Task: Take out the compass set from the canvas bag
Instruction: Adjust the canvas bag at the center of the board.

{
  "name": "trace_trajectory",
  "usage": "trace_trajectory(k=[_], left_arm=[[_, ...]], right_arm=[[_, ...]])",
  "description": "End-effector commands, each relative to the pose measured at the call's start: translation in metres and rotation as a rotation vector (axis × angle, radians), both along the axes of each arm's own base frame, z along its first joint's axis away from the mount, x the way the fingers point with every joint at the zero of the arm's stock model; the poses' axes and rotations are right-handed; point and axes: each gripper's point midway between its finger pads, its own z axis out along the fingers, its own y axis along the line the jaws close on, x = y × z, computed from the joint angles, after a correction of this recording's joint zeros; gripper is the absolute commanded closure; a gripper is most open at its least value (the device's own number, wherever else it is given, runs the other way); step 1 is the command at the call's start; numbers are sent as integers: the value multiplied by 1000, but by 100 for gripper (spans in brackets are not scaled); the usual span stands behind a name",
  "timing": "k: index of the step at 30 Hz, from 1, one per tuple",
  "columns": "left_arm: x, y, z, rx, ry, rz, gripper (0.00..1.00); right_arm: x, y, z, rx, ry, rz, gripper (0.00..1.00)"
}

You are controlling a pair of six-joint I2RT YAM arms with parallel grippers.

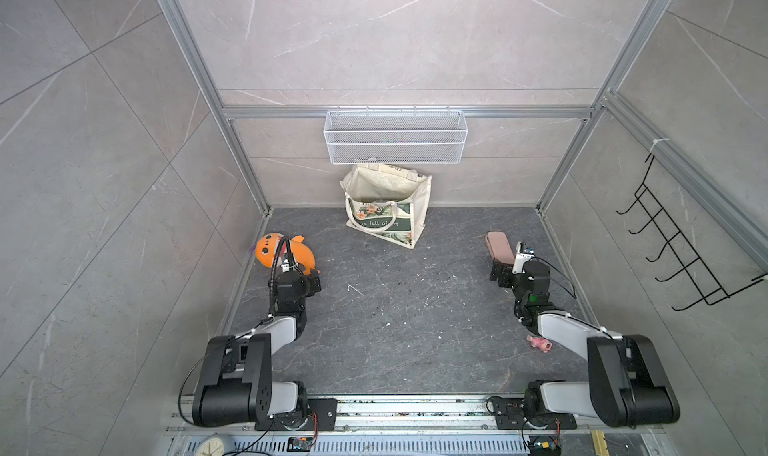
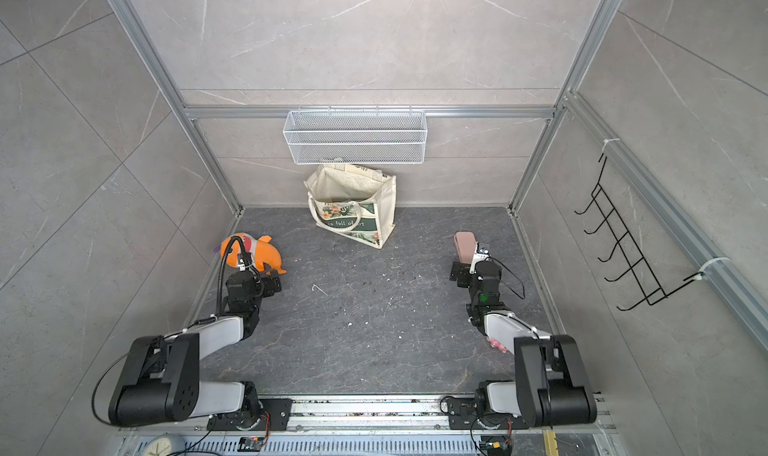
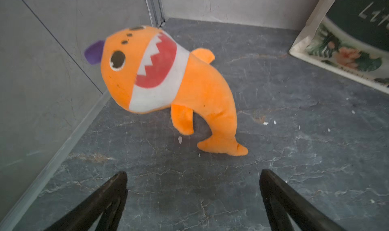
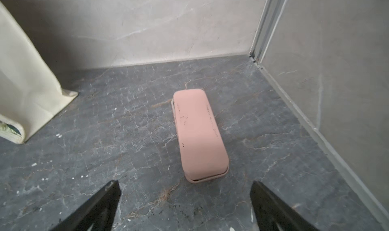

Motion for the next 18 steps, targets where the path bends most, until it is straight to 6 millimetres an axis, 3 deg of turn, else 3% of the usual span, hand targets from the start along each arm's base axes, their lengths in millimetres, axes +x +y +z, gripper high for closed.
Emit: trace_trajectory(k=[1,5,10,13,16,18], left_arm=[[-15,13,25,-75,41,128,0],[-30,17,59,-160,10,208,0],[-48,23,114,-219,-184,249,0],[-56,32,129,-275,-240,326,0],[-50,29,133,-305,-190,316,0],[-50,33,132,-320,-125,367,0]], right_arm=[[-24,-20,1,34,115,-144,1],[-39,-24,9,47,310,-194,0],[-59,-40,9,36,547,-291,1],[-63,-43,29,98,461,-310,1],[-91,-73,51,182,346,-553,0],[-84,-62,58,188,336,-442,1]])
